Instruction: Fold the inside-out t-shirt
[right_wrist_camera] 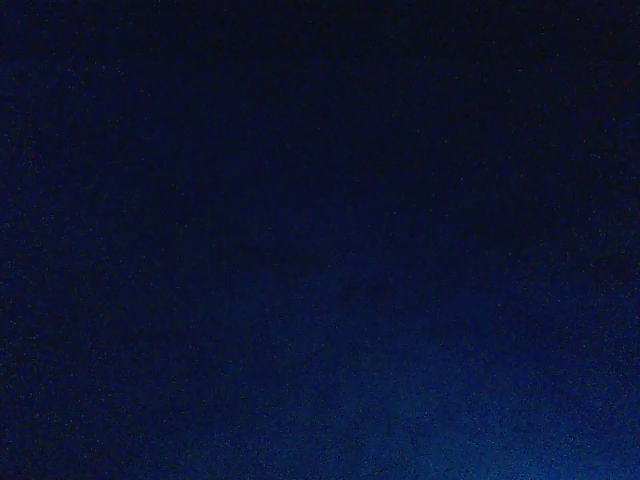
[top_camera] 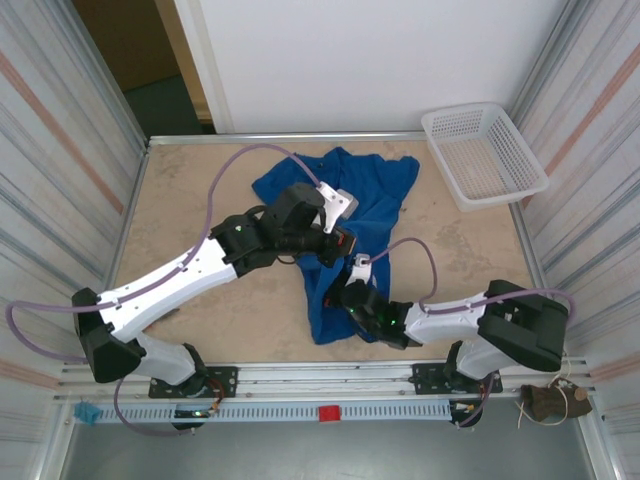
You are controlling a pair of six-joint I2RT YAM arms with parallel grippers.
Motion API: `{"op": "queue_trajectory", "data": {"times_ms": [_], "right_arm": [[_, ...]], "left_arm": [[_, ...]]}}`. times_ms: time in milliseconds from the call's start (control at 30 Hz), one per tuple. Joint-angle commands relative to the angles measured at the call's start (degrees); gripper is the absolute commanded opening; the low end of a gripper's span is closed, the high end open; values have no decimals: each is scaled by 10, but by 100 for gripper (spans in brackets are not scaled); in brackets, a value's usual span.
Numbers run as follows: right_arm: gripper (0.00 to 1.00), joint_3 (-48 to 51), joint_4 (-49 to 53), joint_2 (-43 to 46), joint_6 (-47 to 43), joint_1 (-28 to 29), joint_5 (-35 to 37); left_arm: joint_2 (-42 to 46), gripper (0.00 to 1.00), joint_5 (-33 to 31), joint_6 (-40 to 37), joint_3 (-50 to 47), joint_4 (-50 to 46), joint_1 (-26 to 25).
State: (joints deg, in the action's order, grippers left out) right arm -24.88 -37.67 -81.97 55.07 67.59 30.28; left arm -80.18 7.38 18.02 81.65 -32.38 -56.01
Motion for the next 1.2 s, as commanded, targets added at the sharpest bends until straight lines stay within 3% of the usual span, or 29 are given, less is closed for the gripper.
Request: {"op": "queue_trajectory", "data": {"times_ms": [0,100,433,867,1167], "right_arm": [[0,-38,-24,-34,-66,32,49],[0,-43,-30,-63,-45,16,51],[0,-141,67,-132,17,-123,-17],[0,-207,169,-162,71,-189,-7],[4,-316,228,-267,98,-197,-21]], "left_arm": [[-2,0,21,-3,33,-31,-1],[-7,0,35,-5,43,-36,-1],[8,0,80,21,92,-33,-31],[4,0,126,38,143,-35,-35],[-57,0,172,57,243,-10,-46]]}}
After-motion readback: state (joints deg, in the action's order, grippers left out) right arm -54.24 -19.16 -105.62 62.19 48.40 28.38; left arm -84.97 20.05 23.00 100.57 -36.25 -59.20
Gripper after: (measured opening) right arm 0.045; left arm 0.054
